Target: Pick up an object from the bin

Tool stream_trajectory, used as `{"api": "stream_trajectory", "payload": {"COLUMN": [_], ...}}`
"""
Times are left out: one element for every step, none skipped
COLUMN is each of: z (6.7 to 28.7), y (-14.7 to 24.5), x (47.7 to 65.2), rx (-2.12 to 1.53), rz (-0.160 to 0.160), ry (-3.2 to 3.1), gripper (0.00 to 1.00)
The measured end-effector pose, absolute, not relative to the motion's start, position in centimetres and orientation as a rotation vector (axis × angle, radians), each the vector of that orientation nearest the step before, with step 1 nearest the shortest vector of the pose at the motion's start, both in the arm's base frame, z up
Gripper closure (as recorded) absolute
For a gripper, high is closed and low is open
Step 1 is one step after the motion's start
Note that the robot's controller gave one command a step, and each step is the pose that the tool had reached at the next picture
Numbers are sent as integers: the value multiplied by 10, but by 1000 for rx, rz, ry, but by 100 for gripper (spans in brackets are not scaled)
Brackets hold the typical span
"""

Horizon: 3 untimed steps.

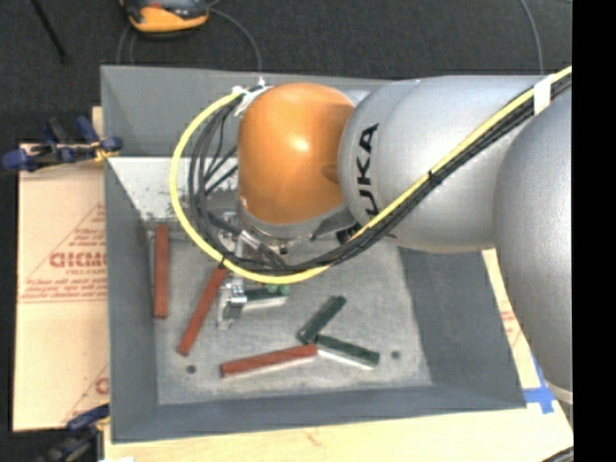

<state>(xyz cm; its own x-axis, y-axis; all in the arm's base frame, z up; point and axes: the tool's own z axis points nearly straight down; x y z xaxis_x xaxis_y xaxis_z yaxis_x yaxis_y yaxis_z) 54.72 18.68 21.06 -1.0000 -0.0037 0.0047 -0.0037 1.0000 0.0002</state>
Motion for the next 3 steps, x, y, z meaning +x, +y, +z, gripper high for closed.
{"api": "stream_trajectory", "payload": {"z": [215, 213, 180], "y": [186, 185, 197], "x": [549, 549, 507], "rx": [0, 2, 7], "rz": [-2, -4, 7], "ry": [-3144, -3147, -3130], "gripper": [0, 0, 0]}}
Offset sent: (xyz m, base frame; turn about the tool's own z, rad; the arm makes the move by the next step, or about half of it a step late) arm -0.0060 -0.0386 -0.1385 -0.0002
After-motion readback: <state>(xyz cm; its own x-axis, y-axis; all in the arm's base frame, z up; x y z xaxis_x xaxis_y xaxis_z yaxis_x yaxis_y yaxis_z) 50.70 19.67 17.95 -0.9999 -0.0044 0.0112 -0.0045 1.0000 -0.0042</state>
